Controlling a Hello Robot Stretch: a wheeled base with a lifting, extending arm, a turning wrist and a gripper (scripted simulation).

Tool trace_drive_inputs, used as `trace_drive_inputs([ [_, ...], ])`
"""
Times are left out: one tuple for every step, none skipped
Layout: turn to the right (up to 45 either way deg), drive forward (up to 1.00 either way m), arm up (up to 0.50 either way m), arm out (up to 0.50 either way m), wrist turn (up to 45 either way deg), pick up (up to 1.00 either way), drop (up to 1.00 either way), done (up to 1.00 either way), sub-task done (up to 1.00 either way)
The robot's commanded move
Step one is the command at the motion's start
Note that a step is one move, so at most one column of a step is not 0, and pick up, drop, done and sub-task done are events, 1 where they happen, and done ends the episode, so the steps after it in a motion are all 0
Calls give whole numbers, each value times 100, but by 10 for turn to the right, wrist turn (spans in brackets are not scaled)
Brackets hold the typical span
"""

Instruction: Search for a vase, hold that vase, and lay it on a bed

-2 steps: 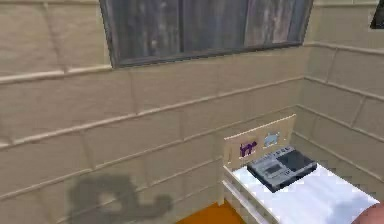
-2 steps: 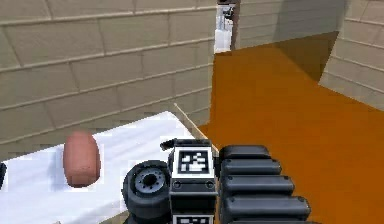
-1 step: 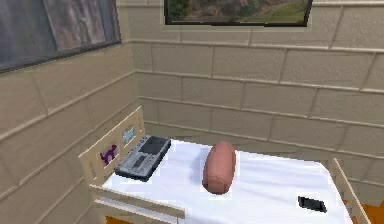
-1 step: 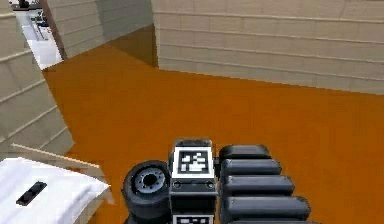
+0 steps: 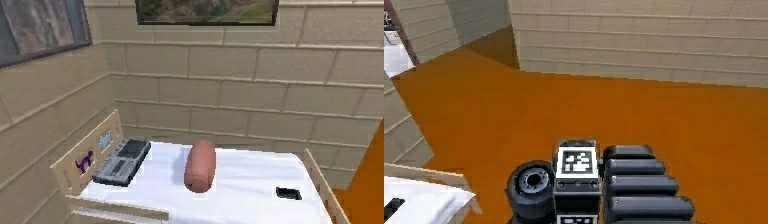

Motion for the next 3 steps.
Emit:
trace_drive_inputs([
  [0, 30, 0, 0, 0, 0, 0, 0, 0],
  [-450, 0, 0, 0, 0, 0, 0, 0, 0],
  [-450, 0, 0, 0, 0, 0, 0, 0, 0],
])
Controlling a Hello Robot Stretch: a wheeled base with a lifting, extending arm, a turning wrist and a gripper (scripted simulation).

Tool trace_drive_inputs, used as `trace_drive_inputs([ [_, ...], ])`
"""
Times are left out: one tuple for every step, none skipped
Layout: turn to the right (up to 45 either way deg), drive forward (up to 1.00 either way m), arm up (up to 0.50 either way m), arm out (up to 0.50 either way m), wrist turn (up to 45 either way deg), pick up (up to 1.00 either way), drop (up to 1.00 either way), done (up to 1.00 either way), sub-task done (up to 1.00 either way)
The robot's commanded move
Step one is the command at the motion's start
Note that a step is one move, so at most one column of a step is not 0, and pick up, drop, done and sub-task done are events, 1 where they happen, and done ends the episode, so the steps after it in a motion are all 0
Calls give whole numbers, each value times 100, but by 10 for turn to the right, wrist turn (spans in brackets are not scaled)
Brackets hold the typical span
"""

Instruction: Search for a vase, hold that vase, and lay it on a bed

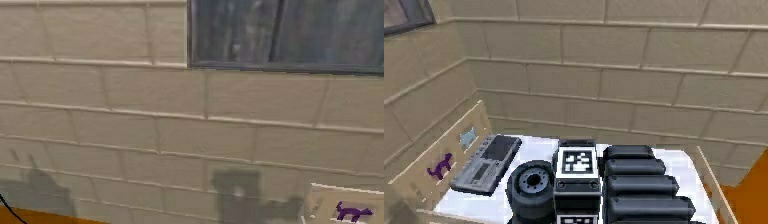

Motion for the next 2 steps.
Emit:
trace_drive_inputs([
  [-450, 0, 0, 0, 0, 0, 0, 0, 0],
  [-240, 0, 0, 0, 0, 0, 0, 0, 0],
])
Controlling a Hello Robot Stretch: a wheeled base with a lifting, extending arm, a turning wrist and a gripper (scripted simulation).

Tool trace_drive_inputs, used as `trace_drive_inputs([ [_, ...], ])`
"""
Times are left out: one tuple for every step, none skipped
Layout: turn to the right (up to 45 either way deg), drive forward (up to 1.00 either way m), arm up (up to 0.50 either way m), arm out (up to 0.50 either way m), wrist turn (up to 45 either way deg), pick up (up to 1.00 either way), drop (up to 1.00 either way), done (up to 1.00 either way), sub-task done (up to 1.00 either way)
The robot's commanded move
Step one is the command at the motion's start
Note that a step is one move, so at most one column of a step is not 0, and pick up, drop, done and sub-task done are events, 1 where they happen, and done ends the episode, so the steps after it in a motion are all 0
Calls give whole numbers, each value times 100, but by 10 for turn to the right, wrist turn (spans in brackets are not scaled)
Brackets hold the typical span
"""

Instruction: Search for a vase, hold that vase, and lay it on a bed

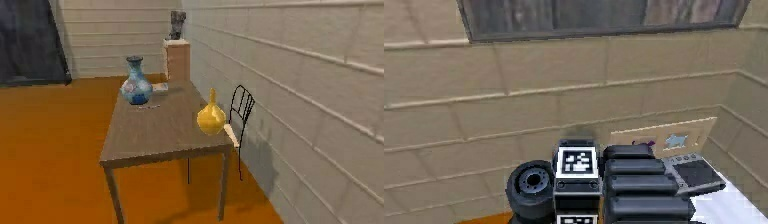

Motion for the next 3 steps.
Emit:
trace_drive_inputs([
  [450, 0, 0, 0, 0, 0, 0, 0, 0],
  [450, 0, 0, 0, 0, 0, 0, 0, 0],
  [450, 0, 0, 0, 0, 0, 0, 0, 0],
])
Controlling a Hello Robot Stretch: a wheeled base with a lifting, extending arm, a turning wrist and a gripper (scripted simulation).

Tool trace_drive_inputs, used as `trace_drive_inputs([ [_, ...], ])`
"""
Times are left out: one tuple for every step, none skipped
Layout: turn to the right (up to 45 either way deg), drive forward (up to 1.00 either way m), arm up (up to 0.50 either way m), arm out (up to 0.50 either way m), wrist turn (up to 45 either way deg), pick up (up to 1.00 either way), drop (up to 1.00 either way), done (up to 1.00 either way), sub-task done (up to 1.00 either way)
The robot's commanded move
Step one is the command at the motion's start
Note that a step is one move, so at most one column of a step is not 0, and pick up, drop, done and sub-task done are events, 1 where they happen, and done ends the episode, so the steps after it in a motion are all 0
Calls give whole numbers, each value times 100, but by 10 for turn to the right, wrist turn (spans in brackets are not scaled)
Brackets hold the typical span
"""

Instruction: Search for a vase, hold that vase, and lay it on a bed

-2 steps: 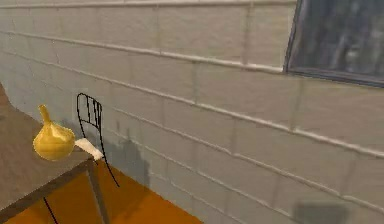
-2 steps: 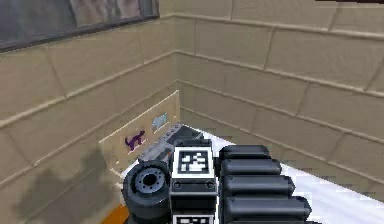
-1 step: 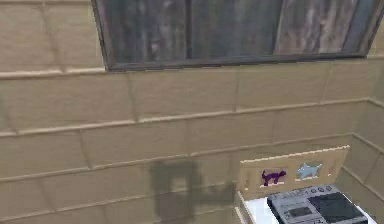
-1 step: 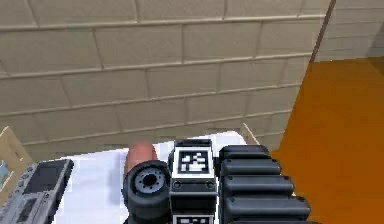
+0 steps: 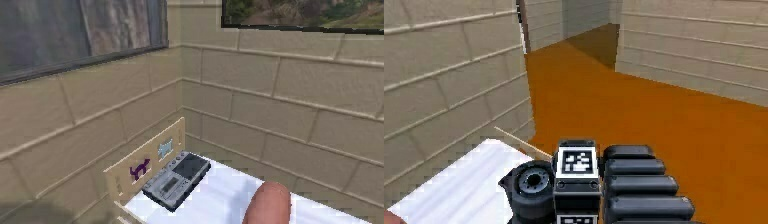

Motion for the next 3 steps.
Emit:
trace_drive_inputs([
  [120, 0, 0, 0, 0, 0, 0, 0, 0],
  [-450, 0, 0, 0, 0, 0, 0, 0, 0],
  [-450, 0, 0, 0, 0, 0, 0, 0, 0],
])
